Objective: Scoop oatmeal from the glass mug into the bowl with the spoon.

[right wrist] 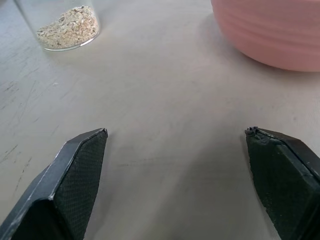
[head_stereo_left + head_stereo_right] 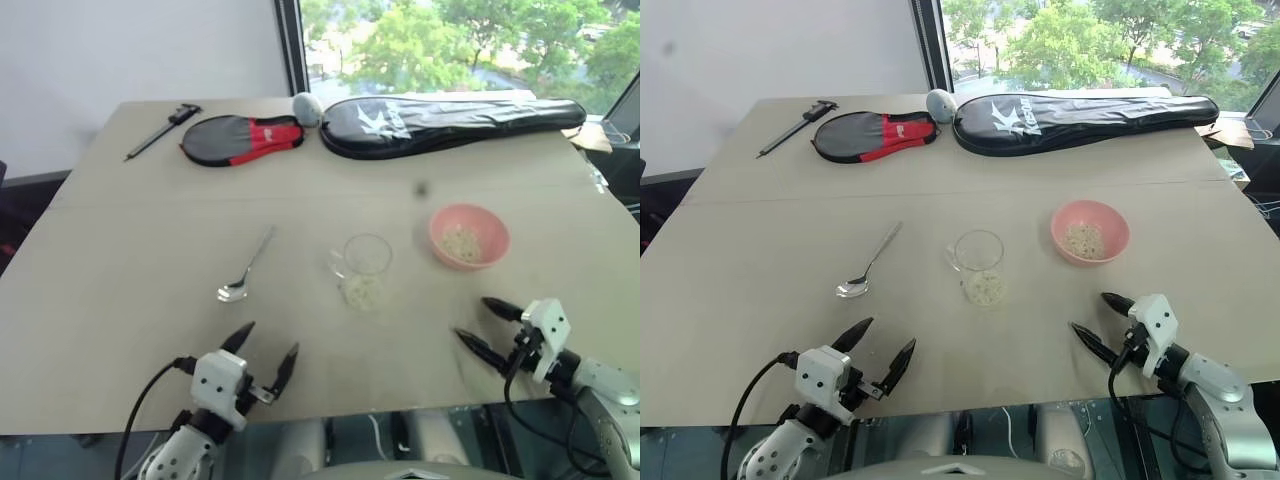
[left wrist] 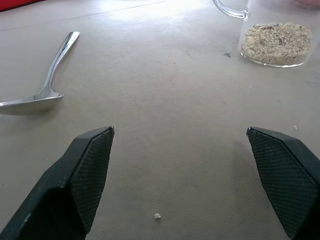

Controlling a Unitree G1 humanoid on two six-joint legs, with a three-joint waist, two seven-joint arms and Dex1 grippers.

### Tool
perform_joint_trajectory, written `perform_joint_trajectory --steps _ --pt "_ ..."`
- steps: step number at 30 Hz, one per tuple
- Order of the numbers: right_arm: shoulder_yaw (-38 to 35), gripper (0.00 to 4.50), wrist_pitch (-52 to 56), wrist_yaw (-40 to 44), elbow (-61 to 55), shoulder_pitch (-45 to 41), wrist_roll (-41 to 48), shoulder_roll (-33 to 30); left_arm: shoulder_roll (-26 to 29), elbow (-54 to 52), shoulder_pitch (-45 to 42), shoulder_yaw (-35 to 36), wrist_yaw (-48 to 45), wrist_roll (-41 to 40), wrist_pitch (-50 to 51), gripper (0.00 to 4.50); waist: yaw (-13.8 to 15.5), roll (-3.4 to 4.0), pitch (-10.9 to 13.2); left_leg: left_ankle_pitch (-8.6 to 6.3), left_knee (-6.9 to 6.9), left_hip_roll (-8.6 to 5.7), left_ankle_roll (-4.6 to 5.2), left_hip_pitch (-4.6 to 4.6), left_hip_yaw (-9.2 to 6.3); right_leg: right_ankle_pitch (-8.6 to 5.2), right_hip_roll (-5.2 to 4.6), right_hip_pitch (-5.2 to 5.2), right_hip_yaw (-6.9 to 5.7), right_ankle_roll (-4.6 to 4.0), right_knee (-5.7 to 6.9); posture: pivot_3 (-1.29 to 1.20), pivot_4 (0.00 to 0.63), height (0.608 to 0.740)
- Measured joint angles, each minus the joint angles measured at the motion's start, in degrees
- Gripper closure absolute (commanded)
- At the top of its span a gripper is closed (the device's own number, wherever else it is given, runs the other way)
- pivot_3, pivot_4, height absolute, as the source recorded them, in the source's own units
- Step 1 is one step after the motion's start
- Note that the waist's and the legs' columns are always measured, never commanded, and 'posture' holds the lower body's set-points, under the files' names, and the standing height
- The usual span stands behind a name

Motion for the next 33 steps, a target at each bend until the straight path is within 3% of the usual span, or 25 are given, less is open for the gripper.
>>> perform_joint_trajectory --steps 9,19,25,33 --pt "0.11 0.05 -0.36 1.48 -0.35 -0.01 0.32 -0.10 -0.03 -0.50 -0.80 0.26 0.55 -0.88 2.11 0.00 0.01 0.00 0.03 0.00 0.00 0.00 0.00 0.00 0.00 0.00 0.00 -0.01 0.00 0.00 0.00 0.00 0.150 0.740" --pt "3.22 0.05 4.18 8.10 -12.96 -0.10 4.51 -6.24 2.60 -10.44 -12.87 2.12 5.38 -0.69 19.42 0.00 0.29 -0.49 0.35 0.01 0.01 0.00 0.01 -0.08 -0.07 0.01 0.05 -0.03 -0.03 -0.01 0.03 0.00 0.150 0.740" --pt "5.05 0.05 7.74 7.21 -17.89 -5.72 5.74 -6.71 8.99 -14.54 -28.64 8.39 8.16 -5.99 42.33 0.00 0.37 -0.57 0.39 0.02 0.02 -0.01 0.01 -0.02 -0.09 0.03 0.10 0.02 -0.03 -0.02 0.08 0.00 0.150 0.740" --pt "7.09 0.05 9.24 5.74 -18.50 -7.95 5.72 -6.18 16.15 -11.55 -39.59 13.73 8.15 -12.18 67.60 0.00 0.56 -0.77 0.52 0.02 -0.01 -0.04 0.00 -0.08 -0.12 0.08 0.09 0.02 -0.04 -0.12 0.03 0.00 0.150 0.740"
